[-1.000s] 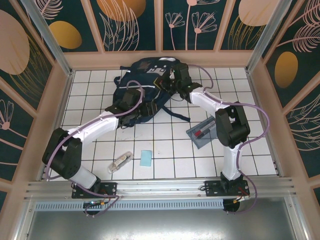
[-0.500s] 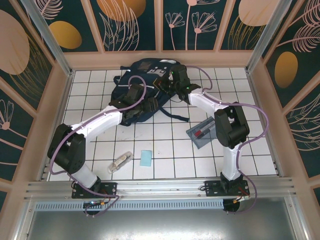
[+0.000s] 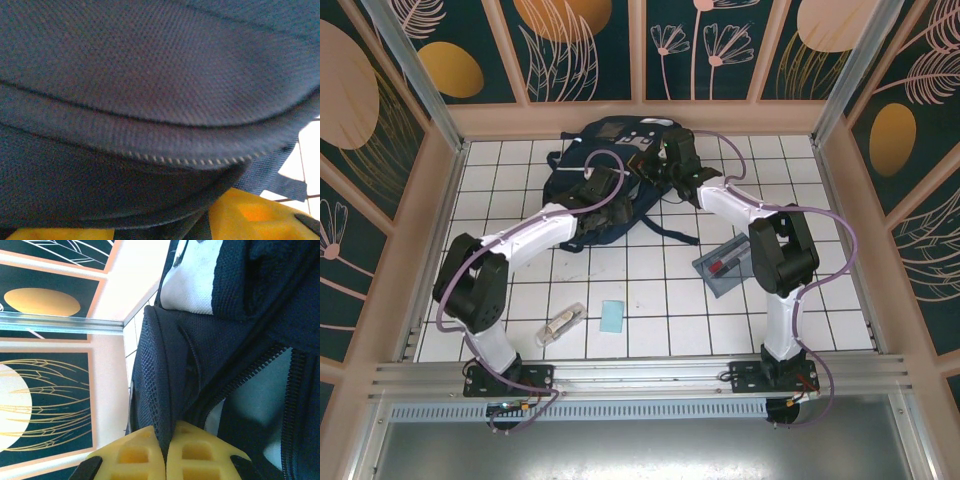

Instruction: Pack the student bag

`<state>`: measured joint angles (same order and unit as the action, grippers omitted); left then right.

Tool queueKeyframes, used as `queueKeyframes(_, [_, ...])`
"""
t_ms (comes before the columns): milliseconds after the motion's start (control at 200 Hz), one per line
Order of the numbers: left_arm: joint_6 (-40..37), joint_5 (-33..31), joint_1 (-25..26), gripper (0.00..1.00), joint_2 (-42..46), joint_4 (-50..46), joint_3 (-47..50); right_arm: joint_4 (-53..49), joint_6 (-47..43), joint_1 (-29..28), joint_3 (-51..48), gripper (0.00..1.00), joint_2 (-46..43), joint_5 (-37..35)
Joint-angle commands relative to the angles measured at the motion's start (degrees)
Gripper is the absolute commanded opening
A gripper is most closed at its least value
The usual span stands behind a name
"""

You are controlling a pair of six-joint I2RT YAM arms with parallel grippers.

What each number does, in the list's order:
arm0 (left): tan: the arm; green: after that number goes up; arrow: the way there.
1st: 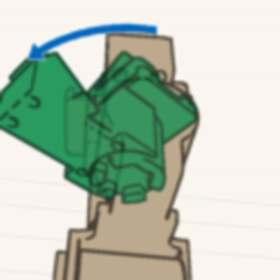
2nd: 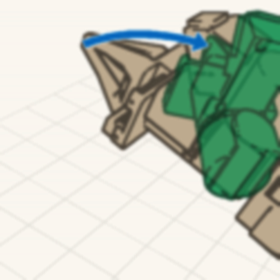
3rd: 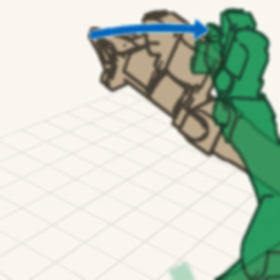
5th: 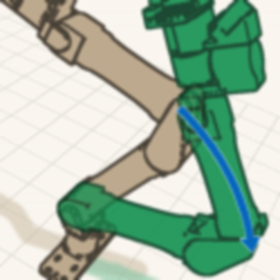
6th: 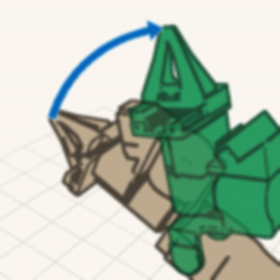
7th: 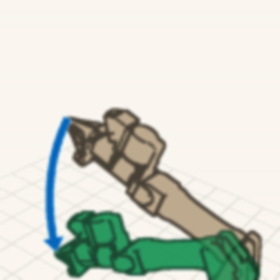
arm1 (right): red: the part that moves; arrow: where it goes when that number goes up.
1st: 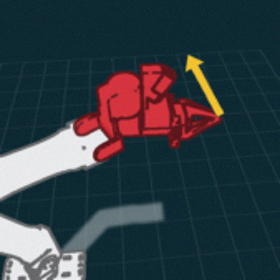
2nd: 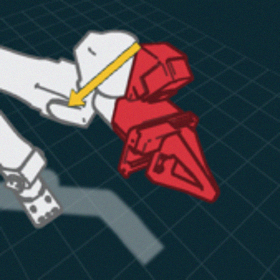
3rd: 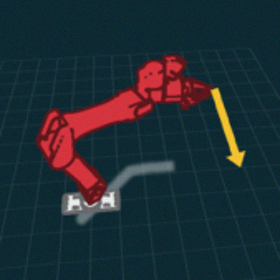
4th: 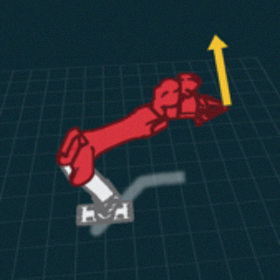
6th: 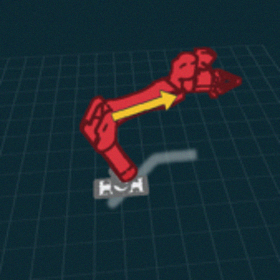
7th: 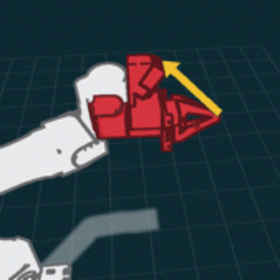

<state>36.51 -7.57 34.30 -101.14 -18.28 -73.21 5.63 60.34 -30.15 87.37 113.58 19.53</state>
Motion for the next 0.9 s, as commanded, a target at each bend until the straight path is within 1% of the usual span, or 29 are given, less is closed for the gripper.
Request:
queueKeyframes(0, [-2.37,-4.66,-0.64,0.41,-2.12,4.15,-3.01,9.75,-0.63,-0.87,1.67,0.0,-3.36,1.72])
queueKeyframes(100, [-2.75,-4.87,-0.66,0.33,-2.27,3.5,-4.6,8.74,-1.81,-0.87,1.41,0.0,-3.61,1.19])
queueKeyframes(175, [-3.02,-3.49,-0.67,0.22,-1.71,3.26,-5.55,8.52,-2.32,-0.87,0.64,0.0,-3.87,0.77])
queueKeyframes(210, [-3.02,-2.78,-0.72,0.22,-1.47,2.94,-5.99,8.44,-2.44,-0.87,0.4,0.0,-3.88,0.77])
queueKeyframes(285, [-2.81,-1.05,-0.65,0.27,-0.78,2.46,-6.7,8.52,-2.67,-0.83,-0.54,0.0,-3.92,0.86])
queueKeyframes(315, [-2.67,-0.6,-0.65,0.35,-0.5,2.46,-6.85,8.76,-2.58,-0.71,-0.91,0.0,-3.98,1.02])
queueKeyframes(345, [-2.61,-0.36,-0.71,0.46,-0.31,2.26,-7.07,8.86,-2.58,-0.57,-1.19,0.0,-4.04,1.2])
queueKeyframes(365, [-2.52,-0.26,-0.67,0.5,-0.2,2.06,-7.26,8.87,-2.52,-0.53,-1.31,0.0,-4.07,1.28])
queueKeyframes(420, [-2.58,-0.49,-0.7,0.52,-0.02,1.85,-7.64,9.11,-2.68,-0.43,-1.82,0.0,-4.3,1.24])
queueKeyframes(445, [-2.59,-0.6,-0.7,0.51,0.09,1.89,-7.72,9.2,-2.76,-0.43,-1.94,0.0,-4.26,1.26])
queueKeyframes(520, [-2.84,-0.86,-0.73,0.42,-0.13,2.49,-7.8,9.31,-2.94,-0.43,-2.0,0.0,-4.32,1.45])
queueKeyframes(600, [-2.85,-0.28,-0.73,0.37,-0.93,2.46,-8.43,9.4,-2.91,-0.43,-2.1,0.0,-4.36,1.48])
queueKeyframes(665, [-2.86,0.32,-0.76,0.31,-1.56,2.55,-8.69,9.58,-2.88,-0.43,-2.2,0.0,-4.48,1.56])
queueKeyframes(755, [-2.76,0.79,-0.75,0.27,-2.1,2.29,-8.87,9.73,-2.92,-0.35,-2.38,0.0,-4.66,1.48])
queueKeyframes(896, [-2.51,2.23,-0.78,0.16,-2.0,2.46,-8.7,9.84,-2.87,-0.17,-2.21,0.0,-4.48,1.31])
